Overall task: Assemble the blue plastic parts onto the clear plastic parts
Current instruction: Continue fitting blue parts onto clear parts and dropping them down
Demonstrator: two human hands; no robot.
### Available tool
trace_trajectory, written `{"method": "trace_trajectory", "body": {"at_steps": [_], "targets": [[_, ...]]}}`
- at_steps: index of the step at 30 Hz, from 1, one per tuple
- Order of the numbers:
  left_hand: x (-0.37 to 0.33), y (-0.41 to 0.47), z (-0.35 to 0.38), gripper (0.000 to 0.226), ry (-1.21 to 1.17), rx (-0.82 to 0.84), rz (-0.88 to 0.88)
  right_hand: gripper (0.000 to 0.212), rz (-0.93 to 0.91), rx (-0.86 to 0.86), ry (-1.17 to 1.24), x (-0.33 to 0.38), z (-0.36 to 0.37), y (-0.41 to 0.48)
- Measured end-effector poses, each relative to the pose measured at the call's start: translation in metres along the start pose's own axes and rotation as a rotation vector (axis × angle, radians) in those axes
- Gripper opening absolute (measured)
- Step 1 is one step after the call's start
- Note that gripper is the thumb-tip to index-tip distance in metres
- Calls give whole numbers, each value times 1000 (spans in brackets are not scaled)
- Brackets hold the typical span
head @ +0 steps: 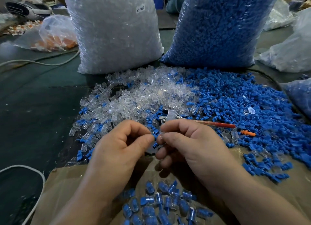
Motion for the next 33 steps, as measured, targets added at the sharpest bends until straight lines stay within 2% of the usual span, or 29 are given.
{"method": "trace_trajectory", "body": {"at_steps": [2,7,13,18,20,23,27,30,33], "targets": [[1,-2,3,37,-135,15,-5,13,11,59,86,-1,5,0],[-6,-6,6,36,-160,45,12,11,6,89,195,0,8,-1],[-17,-8,13,25,-282,62,64,19,17,175,346,-3,15,0],[-23,-10,10,11,-121,67,105,17,-1,184,372,0,12,0],[-21,-10,11,11,-220,78,94,14,-10,194,386,2,14,0],[-10,-9,15,18,-464,117,-15,10,-10,223,418,4,18,-3],[-10,-8,28,16,-564,271,-51,10,12,242,388,6,21,-7],[-9,-7,27,14,-641,289,-56,12,-8,205,321,7,18,-9],[-8,-6,28,21,-691,319,-76,15,-57,161,252,8,16,-8]]}}
Point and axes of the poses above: each hand's wrist, its own y-axis towards the middle knuckle, its own z-axis out of the palm, x = y × z, the point moved 8 cm from there along y, towards the middle knuckle, and after that the axes turned 13 degrees about x, right-handed, at the moved point
